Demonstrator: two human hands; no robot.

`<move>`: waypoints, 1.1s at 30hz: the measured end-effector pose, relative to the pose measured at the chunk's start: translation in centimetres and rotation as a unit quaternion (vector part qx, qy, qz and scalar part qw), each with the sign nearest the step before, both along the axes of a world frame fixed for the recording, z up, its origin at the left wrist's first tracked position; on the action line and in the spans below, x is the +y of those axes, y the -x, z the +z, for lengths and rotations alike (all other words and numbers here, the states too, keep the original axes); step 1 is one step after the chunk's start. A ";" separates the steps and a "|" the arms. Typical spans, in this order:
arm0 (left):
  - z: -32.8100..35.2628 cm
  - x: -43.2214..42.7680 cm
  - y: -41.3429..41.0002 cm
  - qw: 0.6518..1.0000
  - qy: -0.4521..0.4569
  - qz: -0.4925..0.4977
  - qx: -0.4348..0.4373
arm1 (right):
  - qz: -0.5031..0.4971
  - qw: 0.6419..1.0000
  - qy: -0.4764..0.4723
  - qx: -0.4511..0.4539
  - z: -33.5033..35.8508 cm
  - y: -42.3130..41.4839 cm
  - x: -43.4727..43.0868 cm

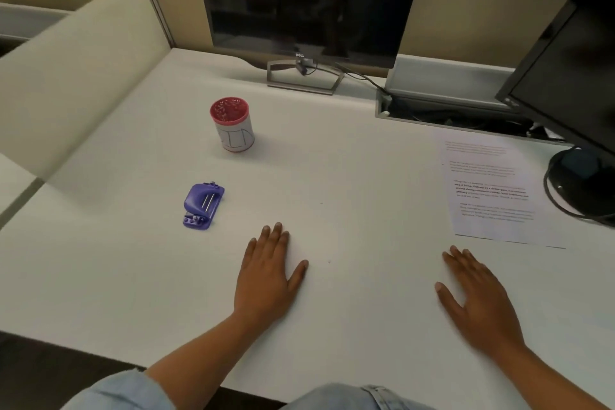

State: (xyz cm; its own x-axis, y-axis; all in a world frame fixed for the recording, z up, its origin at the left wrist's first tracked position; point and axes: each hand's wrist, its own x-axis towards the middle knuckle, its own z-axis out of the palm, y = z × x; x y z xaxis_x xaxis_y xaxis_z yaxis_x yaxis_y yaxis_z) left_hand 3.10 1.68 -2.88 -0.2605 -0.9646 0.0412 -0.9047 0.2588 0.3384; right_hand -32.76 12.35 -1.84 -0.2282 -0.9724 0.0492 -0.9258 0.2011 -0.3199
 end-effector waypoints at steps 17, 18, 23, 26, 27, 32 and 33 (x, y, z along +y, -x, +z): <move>2.5 -2.1 3.3 0.980 -0.070 -0.129 0.133 | -0.030 0.999 -0.007 -0.009 0.7 -0.6 -0.3; 2.7 -2.2 3.8 0.978 -0.094 -0.127 0.133 | -0.030 0.999 -0.006 -0.011 0.6 -0.6 -0.3; 3.6 -2.4 5.2 0.978 -0.135 -0.113 0.110 | -0.019 1.000 -0.007 -0.015 0.4 0.0 -0.3; 3.8 -2.2 5.6 0.985 -0.123 -0.087 0.085 | -0.013 1.000 -0.004 -0.010 0.2 0.2 -0.2; 3.8 -2.1 5.7 0.987 -0.120 -0.078 0.074 | -0.013 1.000 -0.001 -0.010 0.2 0.2 -0.1; 4.4 -1.7 6.4 0.991 -0.116 -0.054 0.049 | -0.001 1.000 -0.005 -0.011 0.3 0.4 -0.2; 4.5 -1.7 6.5 0.991 -0.116 -0.053 0.042 | 0.000 1.000 -0.007 -0.012 0.3 0.5 -0.2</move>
State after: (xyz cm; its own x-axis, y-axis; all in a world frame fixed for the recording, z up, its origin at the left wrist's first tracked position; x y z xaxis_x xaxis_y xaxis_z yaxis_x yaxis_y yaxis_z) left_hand -3.43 -0.02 1.61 -0.3657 -0.9180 -0.1530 -0.8425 0.2567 0.4736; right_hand -33.27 12.10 -1.56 -0.2283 -0.9731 0.0296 -0.9181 0.2051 -0.3392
